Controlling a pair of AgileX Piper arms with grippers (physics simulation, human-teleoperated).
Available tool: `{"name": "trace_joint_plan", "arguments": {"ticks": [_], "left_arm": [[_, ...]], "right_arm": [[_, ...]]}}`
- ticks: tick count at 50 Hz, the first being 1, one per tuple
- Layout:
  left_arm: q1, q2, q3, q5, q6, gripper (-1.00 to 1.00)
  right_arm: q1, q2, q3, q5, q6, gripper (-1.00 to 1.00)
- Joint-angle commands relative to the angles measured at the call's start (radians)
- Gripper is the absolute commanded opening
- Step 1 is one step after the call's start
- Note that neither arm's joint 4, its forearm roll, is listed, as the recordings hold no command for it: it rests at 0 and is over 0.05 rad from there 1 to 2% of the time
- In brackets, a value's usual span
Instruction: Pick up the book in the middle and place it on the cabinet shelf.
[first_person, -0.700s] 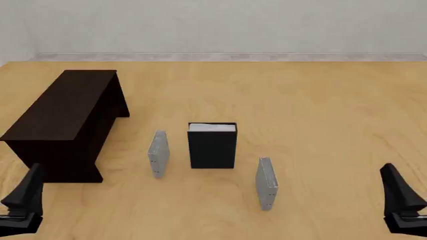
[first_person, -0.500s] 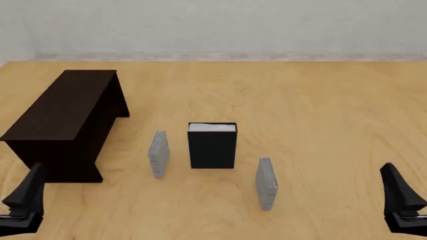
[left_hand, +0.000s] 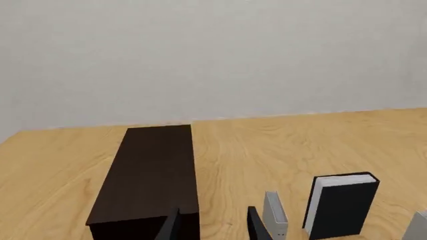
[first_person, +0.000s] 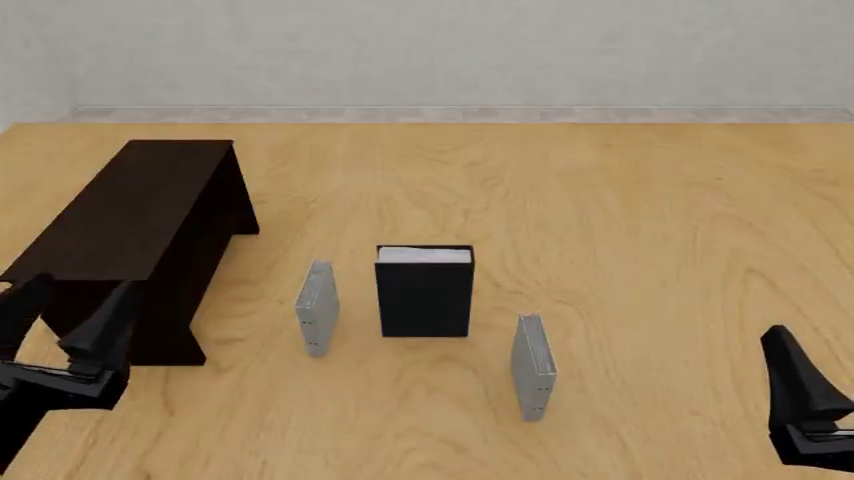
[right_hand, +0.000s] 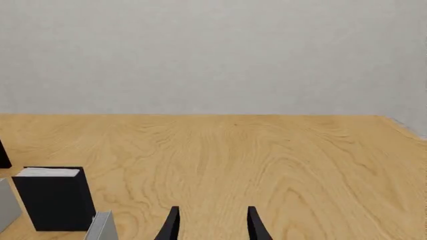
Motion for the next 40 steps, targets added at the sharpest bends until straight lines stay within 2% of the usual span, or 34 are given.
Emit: {"name": "trace_joint_plan", "arguments": {"ticks": [1,6,8,9,10,12,15,19,20,25,31,32,34,35,40], "left_arm": [[-0.097,0.304,-0.041,-0.271,0.021,1.00],[-0.173,0.397,-0.086,-0.331,0.068,1.00],[-0.196,0.449,-0.109,-0.357,0.065,1.00],[-0.230,0.472,-0.112,-0.376,0.093,1.00],[-0.309,0.458,-0.106,-0.373,0.126,1.00],[-0.308,0.515,-0.133,-0.386,0.093,1.00],[-0.379,0.589,-0.156,-0.419,0.130,1.00],[-0.383,0.618,-0.191,-0.416,0.121,1.00],[-0.394,0.627,-0.192,-0.437,0.152,1.00],[-0.405,0.687,-0.242,-0.440,0.154,1.00],[-0.424,0.765,-0.287,-0.460,0.192,1.00],[-0.442,0.783,-0.301,-0.466,0.227,1.00],[-0.447,0.807,-0.329,-0.454,0.231,1.00],[-0.462,0.814,-0.325,-0.475,0.275,1.00],[-0.480,0.856,-0.380,-0.449,0.316,1.00]], "right_arm": [[0.000,0.000,0.000,0.000,0.000,1.00],[0.000,-0.001,0.000,0.001,-0.001,1.00],[0.000,-0.001,0.000,0.001,-0.001,1.00],[0.000,0.000,0.000,0.000,0.000,1.00],[0.000,0.000,0.001,-0.001,-0.001,1.00],[0.000,0.001,0.002,-0.003,-0.001,1.00],[0.000,-0.001,0.000,0.001,-0.002,1.00],[0.000,-0.001,0.000,0.001,-0.001,1.00],[0.000,-0.002,0.000,0.002,-0.002,1.00],[0.000,-0.001,0.000,0.001,-0.002,1.00],[0.000,0.001,0.001,-0.002,-0.002,1.00],[0.000,0.002,0.002,-0.004,-0.001,1.00],[0.000,0.000,0.001,-0.002,-0.002,1.00],[0.000,0.000,0.001,-0.001,-0.002,1.00],[0.000,0.000,0.001,-0.001,-0.002,1.00]]}}
